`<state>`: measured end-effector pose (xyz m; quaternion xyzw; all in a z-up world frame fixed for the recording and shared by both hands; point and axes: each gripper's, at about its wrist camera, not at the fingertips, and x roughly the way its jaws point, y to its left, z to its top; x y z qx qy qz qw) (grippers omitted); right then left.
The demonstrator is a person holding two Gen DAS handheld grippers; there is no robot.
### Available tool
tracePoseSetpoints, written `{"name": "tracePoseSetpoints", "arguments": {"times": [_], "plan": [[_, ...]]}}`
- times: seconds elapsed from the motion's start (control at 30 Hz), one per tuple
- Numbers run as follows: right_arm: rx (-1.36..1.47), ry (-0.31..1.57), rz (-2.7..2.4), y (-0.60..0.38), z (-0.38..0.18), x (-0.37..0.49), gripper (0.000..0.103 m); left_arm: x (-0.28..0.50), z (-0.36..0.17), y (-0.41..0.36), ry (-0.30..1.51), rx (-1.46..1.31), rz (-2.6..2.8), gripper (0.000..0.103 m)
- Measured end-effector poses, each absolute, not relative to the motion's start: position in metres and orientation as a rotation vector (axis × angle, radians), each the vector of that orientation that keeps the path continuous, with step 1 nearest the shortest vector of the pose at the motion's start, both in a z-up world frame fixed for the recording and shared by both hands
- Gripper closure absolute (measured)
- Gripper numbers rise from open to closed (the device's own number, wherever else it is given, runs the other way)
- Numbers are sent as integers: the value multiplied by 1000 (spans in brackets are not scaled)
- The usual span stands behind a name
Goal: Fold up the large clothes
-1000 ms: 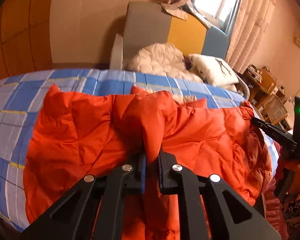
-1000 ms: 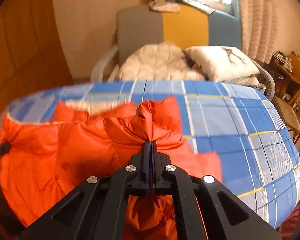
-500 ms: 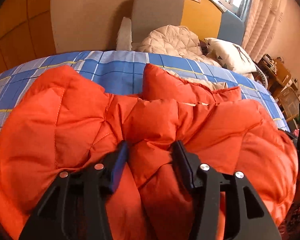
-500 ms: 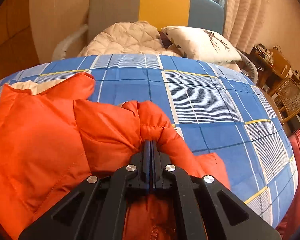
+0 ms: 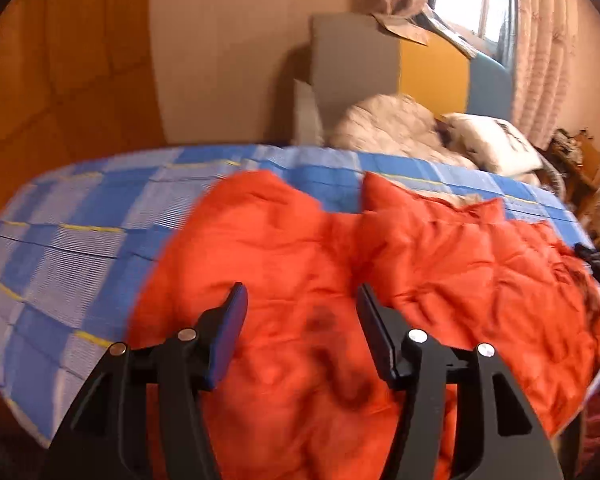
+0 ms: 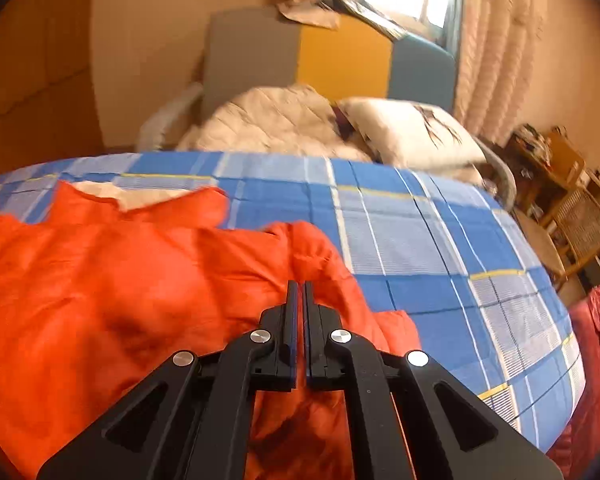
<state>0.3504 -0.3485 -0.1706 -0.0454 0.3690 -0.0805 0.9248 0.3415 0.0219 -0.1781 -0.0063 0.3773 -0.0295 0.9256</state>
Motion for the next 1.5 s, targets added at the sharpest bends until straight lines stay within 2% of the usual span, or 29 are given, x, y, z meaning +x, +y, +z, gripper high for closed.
{"name": "tracePoseSetpoints", "arguments": {"times": [0.23,0.47,0.83,1.07,1.33,1.5], "plan": [[-124,847,-203,-351,-209,368,102,353,-210,41,844,39,10,48],[-78,842,-206,-368,-234,377,102,365,-235,43,863,32,0,47],[-113,856,-227,-362,-235,377,102,345,-221,51,858,-44,-9,49],[-139,864,-234,-359,-228,373,102,313,-202,40,798,-110,-73,41],[-139,756,-104,-322,-186,335,102,300,-206,36,791,-98,-52,39],[-115,842,-115,-322,-214,360,102,305,-209,38,810,-104,-48,38]]}}
